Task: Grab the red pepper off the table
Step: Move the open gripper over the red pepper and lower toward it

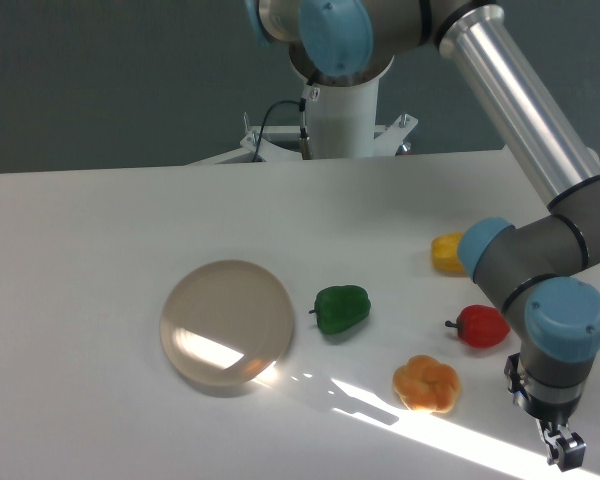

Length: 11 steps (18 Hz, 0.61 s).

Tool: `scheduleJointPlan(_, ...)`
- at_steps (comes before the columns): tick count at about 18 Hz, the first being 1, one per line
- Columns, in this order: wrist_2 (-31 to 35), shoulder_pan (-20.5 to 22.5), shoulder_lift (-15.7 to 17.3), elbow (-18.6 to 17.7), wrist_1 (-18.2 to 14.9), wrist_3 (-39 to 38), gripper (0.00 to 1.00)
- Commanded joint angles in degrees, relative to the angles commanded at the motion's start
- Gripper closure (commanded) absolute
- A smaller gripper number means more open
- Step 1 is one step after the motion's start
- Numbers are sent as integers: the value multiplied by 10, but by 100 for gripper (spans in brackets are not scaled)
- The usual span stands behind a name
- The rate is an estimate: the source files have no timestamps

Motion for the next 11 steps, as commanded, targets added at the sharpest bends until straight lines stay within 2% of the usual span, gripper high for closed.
scheduleJointPlan(2, -1, 2, 18, -26, 2, 30, 0)
scheduleJointPlan(6, 1, 10, 57, -87, 2, 43, 0)
scheduleJointPlan(11, 1, 30, 106, -163, 2, 128, 0)
